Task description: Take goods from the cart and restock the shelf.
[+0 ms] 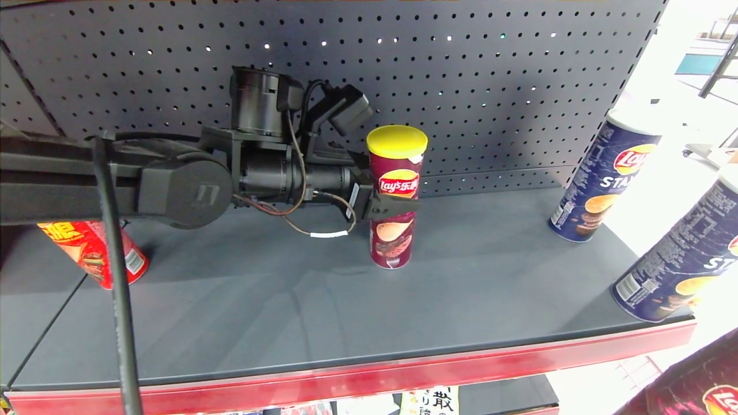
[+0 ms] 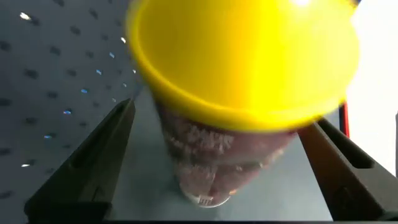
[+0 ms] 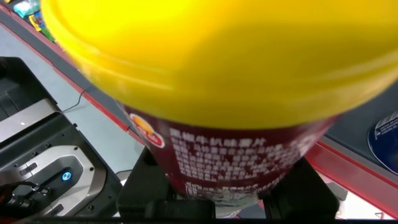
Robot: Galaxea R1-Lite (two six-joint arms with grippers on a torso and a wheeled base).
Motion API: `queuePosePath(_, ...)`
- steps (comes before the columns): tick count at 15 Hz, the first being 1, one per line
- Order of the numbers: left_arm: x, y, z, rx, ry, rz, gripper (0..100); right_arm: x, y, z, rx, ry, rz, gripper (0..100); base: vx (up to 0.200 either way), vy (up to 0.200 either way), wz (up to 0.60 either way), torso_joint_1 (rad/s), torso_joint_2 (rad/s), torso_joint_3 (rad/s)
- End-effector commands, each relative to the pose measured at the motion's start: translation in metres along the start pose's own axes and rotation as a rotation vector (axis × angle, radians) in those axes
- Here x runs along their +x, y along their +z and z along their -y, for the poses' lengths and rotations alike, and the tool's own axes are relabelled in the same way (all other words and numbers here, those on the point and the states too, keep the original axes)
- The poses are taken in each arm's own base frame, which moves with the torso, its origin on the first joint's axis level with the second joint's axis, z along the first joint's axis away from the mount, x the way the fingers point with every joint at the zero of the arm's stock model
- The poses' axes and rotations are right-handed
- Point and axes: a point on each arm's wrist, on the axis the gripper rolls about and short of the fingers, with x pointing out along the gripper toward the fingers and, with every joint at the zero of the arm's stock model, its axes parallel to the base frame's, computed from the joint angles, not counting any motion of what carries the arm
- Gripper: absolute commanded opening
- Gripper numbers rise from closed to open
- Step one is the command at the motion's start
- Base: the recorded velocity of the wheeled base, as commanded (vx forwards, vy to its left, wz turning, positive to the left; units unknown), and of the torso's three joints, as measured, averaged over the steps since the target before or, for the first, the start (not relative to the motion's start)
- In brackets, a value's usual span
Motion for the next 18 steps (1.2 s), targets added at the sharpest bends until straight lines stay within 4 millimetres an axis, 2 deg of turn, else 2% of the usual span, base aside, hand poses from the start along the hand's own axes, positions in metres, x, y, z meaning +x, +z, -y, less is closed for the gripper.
queuePosePath(1, 0.006, -0.003, 0.000, -0.004, -0.008, -0.006, 100, 0.000, -0.001, 0.000, 0.001, 0.002, -0.004, 0, 0.000, 0.000, 0.00, 0.000, 0.00, 0.000)
queuePosePath(3, 0.009, -0.002, -0.002, 0.000, -0.007, 0.002, 100, 0.001, -0.002, 0.000, 0.002, 0.001, -0.007, 0, 0.000, 0.000, 0.00, 0.000, 0.00, 0.000)
queuePosePath(4, 0.011, -0.003, -0.003, 0.000, -0.006, 0.002, 0, 0.001, -0.002, 0.000, 0.002, 0.002, -0.008, 0, 0.000, 0.000, 0.00, 0.000, 0.00, 0.000)
queuePosePath(10, 0.011, 0.000, 0.010, -0.015, -0.041, 0.000, 0, 0.001, -0.002, 0.000, 0.003, 0.001, -0.007, 0, 0.000, 0.000, 0.00, 0.000, 0.00, 0.000)
queuePosePath(12, 0.000, 0.002, 0.021, -0.020, -0.055, -0.005, 0, 0.001, -0.002, 0.000, 0.003, 0.003, -0.005, 0, 0.000, 0.000, 0.00, 0.000, 0.00, 0.000)
queuePosePath(15, -0.027, 0.006, 0.053, -0.051, -0.092, -0.014, 0, 0.001, -0.001, 0.000, 0.002, 0.002, -0.004, 0, 0.000, 0.000, 0.00, 0.000, 0.00, 0.000)
queuePosePath(18, -0.041, 0.008, 0.072, -0.056, -0.115, -0.013, 0, 0.001, -0.001, 0.000, 0.002, 0.002, -0.004, 0, 0.000, 0.000, 0.00, 0.000, 0.00, 0.000)
